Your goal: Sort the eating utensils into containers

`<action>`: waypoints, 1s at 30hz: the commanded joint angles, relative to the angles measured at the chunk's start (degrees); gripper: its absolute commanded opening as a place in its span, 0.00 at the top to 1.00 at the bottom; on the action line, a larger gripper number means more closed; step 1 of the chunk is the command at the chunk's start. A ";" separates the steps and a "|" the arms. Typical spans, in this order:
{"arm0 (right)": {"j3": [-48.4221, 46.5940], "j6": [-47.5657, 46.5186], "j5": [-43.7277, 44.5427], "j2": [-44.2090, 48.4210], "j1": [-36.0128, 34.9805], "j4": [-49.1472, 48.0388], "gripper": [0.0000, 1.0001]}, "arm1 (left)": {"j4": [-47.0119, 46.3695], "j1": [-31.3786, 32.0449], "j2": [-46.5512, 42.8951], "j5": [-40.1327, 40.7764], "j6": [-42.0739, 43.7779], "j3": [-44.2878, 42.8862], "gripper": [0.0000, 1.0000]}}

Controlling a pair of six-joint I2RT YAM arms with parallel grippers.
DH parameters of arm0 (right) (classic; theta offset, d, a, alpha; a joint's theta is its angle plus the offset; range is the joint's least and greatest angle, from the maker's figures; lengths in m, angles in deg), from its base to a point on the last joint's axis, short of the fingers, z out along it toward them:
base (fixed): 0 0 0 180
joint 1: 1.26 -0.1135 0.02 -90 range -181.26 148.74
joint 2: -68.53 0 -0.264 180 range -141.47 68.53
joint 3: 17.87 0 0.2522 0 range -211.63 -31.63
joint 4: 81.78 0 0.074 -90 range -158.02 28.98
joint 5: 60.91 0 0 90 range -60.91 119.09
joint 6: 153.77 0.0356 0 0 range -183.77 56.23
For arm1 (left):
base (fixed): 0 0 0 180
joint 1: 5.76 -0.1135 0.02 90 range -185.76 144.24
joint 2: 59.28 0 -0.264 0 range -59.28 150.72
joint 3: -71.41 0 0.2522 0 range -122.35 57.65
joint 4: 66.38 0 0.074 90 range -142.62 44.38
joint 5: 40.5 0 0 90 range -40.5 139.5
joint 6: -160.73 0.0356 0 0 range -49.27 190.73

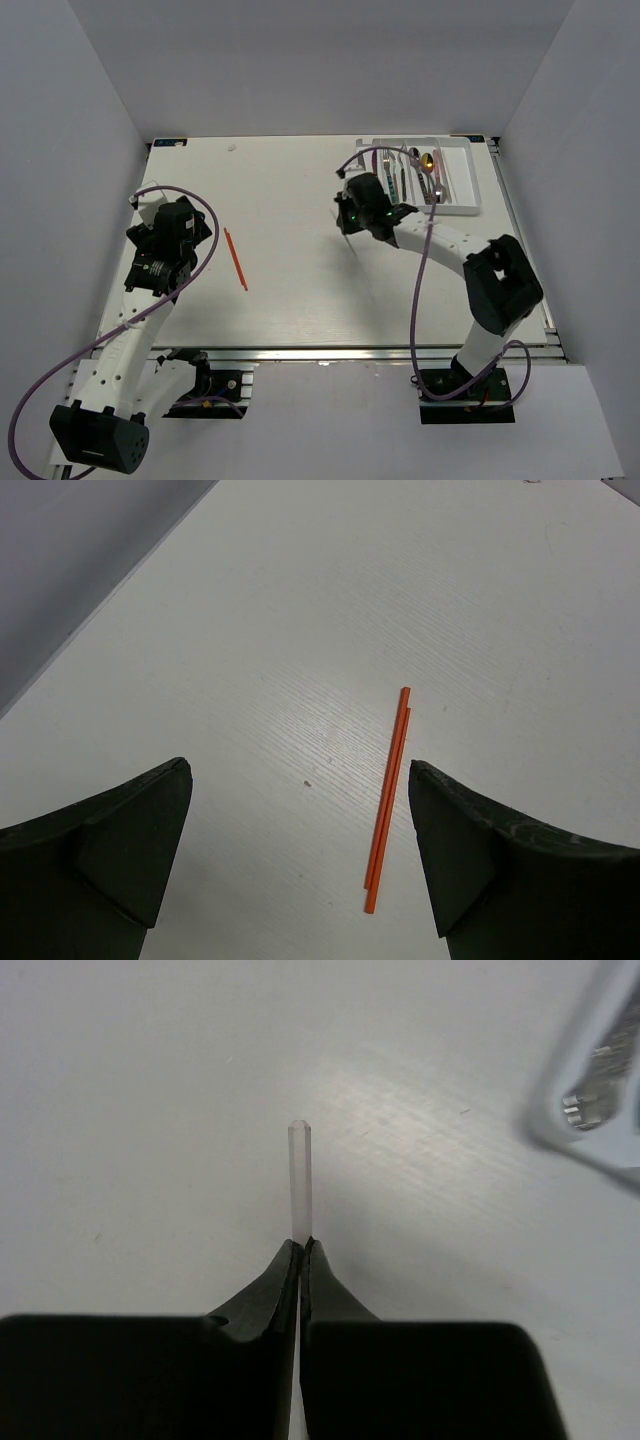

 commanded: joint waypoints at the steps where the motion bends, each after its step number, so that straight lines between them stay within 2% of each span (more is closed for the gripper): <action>1: -0.74 -3.45 0.72 4.20 6.55 -1.94 1.00 | -0.94 -0.24 -1.08 -0.41 0.43 0.44 0.02; 3: -4.16 -7.38 3.79 4.03 10.43 -1.06 1.00 | -1.03 -0.24 -0.90 -0.76 0.52 0.53 0.02; 5: -7.85 -9.60 4.96 1.58 17.37 -0.19 1.00 | -1.12 -0.24 -0.73 -1.03 0.52 0.45 0.02; 7: -16.10 -11.27 4.26 -3.50 24.56 1.40 1.00 | -0.95 -0.24 -0.73 -1.03 0.61 0.53 0.02; 10: -28.75 -13.30 4.96 -11.93 30.99 4.39 1.00 | -1.12 -0.24 -1.08 -0.94 0.61 0.62 0.02; 12: -35.26 -14.86 4.00 -16.52 33.47 5.61 1.00 | -1.30 -0.24 -1.17 -1.03 0.69 0.79 0.02; 16: -58.33 -16.81 3.55 -31.00 38.74 9.47 1.00 | -1.56 -0.24 0.58 -2.78 0.87 0.80 0.02; 17: -60.67 -18.21 3.64 -32.61 39.19 9.23 1.00 | -1.65 -0.24 0.85 -4.01 1.04 0.88 0.02; 19: -62.44 -19.01 4.35 -34.98 39.72 6.09 1.00 | -2.00 -0.15 1.56 -5.24 1.48 0.88 0.02; 26: -52.09 -21.21 3.91 -35.26 42.36 -6.92 1.00 | -1.82 -0.15 3.31 -5.78 1.66 0.53 0.02; 30: -51.81 -22.08 4.26 -37.01 42.71 -8.88 1.00 | -1.91 -0.24 4.63 -6.48 1.83 0.44 0.02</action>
